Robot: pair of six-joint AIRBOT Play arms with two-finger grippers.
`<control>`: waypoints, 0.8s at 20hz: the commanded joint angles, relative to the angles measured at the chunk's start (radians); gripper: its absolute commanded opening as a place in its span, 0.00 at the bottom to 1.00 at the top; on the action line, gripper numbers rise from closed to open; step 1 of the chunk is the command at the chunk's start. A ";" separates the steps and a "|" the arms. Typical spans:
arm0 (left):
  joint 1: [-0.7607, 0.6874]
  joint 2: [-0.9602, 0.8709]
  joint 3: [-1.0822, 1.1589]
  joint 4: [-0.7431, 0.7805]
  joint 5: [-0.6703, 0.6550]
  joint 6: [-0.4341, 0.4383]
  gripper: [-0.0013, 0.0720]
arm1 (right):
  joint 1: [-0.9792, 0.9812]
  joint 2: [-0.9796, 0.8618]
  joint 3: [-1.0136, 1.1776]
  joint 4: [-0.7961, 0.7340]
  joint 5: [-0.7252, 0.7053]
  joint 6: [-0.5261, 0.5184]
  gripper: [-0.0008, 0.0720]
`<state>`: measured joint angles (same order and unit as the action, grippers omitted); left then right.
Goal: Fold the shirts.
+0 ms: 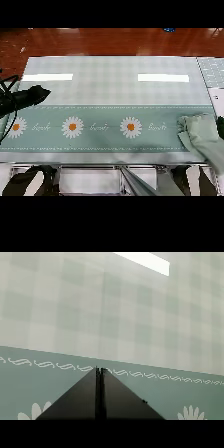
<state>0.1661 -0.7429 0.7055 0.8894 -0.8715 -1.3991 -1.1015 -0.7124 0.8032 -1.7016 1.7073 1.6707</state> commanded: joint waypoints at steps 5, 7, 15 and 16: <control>0.043 -0.075 0.080 0.005 0.062 0.045 0.04 | -0.041 -0.027 0.005 0.010 -0.200 0.019 0.54; 0.086 -0.139 0.248 0.005 0.031 0.045 0.04 | -0.039 -0.079 0.155 0.307 -0.300 -0.035 0.21; -0.227 -0.421 0.888 0.174 -0.129 -0.013 0.04 | 0.970 -0.438 0.683 0.674 -0.674 -0.232 0.04; -0.280 -0.443 0.874 0.262 -0.152 -0.049 0.04 | 1.097 -0.496 0.705 0.560 -0.683 -0.208 0.04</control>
<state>0.0200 -1.1072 1.4841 0.9806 -0.9543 -1.3811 -0.3794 -1.0676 1.3865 -1.0267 1.1351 1.4693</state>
